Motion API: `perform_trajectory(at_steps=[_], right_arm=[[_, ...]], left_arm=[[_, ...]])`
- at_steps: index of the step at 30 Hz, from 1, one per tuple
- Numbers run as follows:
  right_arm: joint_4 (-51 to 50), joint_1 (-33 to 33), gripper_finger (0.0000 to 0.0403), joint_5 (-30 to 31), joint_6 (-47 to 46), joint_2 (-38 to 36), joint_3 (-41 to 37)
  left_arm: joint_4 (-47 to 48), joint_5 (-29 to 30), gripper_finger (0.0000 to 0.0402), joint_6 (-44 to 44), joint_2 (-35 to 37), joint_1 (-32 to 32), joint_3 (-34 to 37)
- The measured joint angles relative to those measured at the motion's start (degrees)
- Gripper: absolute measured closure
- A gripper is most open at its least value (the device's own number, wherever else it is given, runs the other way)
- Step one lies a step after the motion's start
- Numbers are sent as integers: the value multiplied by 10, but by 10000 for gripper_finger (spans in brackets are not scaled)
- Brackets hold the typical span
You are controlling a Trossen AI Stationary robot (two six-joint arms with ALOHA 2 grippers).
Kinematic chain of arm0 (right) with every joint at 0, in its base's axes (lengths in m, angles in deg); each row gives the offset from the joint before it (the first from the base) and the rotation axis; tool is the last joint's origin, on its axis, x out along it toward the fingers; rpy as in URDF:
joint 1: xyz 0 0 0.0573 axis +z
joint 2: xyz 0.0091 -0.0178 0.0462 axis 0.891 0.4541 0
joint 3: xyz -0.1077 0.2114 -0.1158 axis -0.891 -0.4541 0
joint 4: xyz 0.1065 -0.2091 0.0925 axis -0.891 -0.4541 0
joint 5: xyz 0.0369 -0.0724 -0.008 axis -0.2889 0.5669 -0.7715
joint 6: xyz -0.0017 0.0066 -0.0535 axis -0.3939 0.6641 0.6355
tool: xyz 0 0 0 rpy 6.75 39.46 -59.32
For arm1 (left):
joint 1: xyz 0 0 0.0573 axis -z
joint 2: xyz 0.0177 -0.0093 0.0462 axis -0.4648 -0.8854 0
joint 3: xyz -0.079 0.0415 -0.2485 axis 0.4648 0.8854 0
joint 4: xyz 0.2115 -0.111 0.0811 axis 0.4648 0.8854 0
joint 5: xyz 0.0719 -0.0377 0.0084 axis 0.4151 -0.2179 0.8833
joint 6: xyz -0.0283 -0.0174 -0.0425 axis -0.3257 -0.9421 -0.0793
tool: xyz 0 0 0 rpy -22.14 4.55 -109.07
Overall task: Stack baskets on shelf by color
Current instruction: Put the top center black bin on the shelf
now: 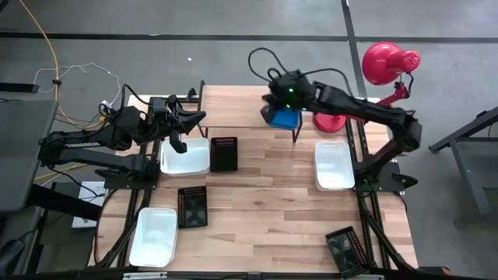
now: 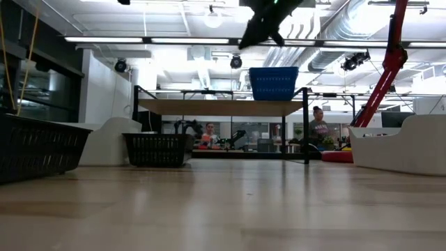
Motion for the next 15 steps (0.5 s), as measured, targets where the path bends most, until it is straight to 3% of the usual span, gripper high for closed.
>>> perform_trajectory(at_steps=[3,6,10,15], right_arm=[[-71,28,403,-117,13,-27,0],[-167,71,403,-149,25,-42,-3],[-242,115,403,-104,15,-57,-38],[-239,120,403,42,-37,-63,-95]], left_arm=[[0,0,401,-5,0,0,0],[0,0,401,-12,0,0,0],[0,1,401,-11,0,0,0],[0,8,401,-11,0,0,0]])
